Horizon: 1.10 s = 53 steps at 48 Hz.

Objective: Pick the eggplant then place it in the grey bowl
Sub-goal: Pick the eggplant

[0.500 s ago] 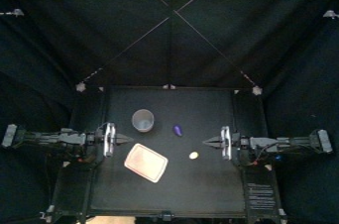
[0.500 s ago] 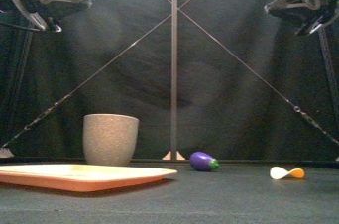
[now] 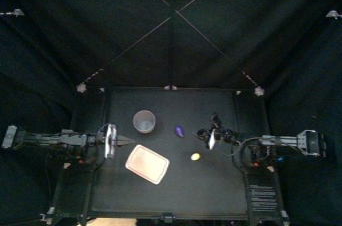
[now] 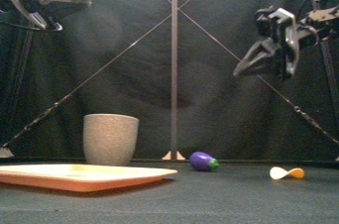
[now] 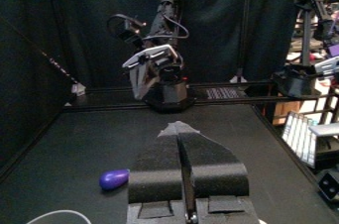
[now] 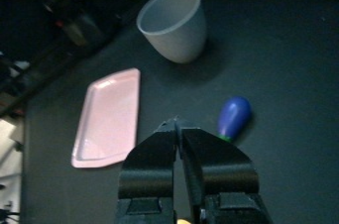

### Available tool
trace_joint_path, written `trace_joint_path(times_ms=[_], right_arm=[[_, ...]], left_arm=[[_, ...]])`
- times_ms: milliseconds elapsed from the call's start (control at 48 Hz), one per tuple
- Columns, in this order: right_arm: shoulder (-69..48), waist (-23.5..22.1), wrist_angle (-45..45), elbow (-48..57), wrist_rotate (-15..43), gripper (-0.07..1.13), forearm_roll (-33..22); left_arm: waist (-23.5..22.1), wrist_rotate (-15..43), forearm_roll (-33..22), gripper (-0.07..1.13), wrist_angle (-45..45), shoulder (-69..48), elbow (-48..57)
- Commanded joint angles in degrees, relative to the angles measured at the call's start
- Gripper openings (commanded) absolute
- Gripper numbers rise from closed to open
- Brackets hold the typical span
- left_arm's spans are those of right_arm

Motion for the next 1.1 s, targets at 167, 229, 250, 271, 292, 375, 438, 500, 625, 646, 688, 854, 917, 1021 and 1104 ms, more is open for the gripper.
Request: trace_joint_path(times_ms=[167,229,250,271,292,375,438,500,625,646,688,854,917,1021,1104], right_arm=[[15.2,-2.5,1.8,-8.5,0.4,0.51,-6.1],[18.6,-2.6,2.2,-10.7,0.4,0.65,-7.1],[19.8,-2.7,2.4,-11.4,0.4,0.70,-7.5],[20.8,-2.8,2.6,-12.1,0.4,0.75,-7.7],[21.8,-3.0,3.0,-12.7,0.4,0.80,-8.1],[25.7,-3.9,4.4,-15.7,0.4,0.99,-9.9],[28.0,-4.7,5.5,-17.5,0.5,1.07,-10.5],[30.1,-5.2,6.9,-19.1,0.5,1.06,-10.6],[32.5,-6.9,9.5,-21.0,0.6,1.04,-10.8],[32.7,-7.2,9.8,-21.2,0.6,1.04,-10.8],[33.0,-7.9,10.1,-21.4,0.6,1.04,-10.8],[34.2,-8.7,11.8,-22.5,0.7,1.04,-10.5],[35.2,-8.7,12.2,-23.0,0.7,1.04,-10.5],[36.7,-8.6,12.9,-24.1,0.7,1.04,-10.5],[38.3,-8.5,13.6,-24.9,0.7,1.04,-10.5]], left_arm=[[0.1,0.0,1.1,-0.02,-0.3,0.2,-0.8],[0.1,0.0,1.1,-0.02,-0.3,0.2,-0.7],[0.0,0.0,1.1,-0.02,-0.3,0.2,-0.7],[0.0,0.0,1.1,-0.02,-0.3,0.2,-0.7],[0.1,0.0,1.1,-0.02,-0.3,0.2,-0.7],[0.0,0.0,1.1,-0.02,-0.3,0.1,-0.6],[-0.1,0.0,1.1,-0.02,-0.3,0.1,-0.4],[-0.1,0.0,1.1,-0.02,-0.3,0.1,-0.1],[-0.2,-0.1,1.0,-0.02,-0.3,0.1,0.5],[-0.2,-0.1,0.9,-0.02,-0.3,0.0,0.6],[-0.2,-0.2,0.9,-0.02,-0.3,0.0,0.7],[-0.2,-0.1,0.9,-0.02,-0.3,0.0,0.9],[-0.2,-0.1,1.0,-0.02,-0.3,0.0,0.9],[-0.3,-0.1,1.1,-0.02,-0.3,0.0,0.9],[-0.2,-0.1,1.0,-0.02,-0.3,0.0,0.9]])
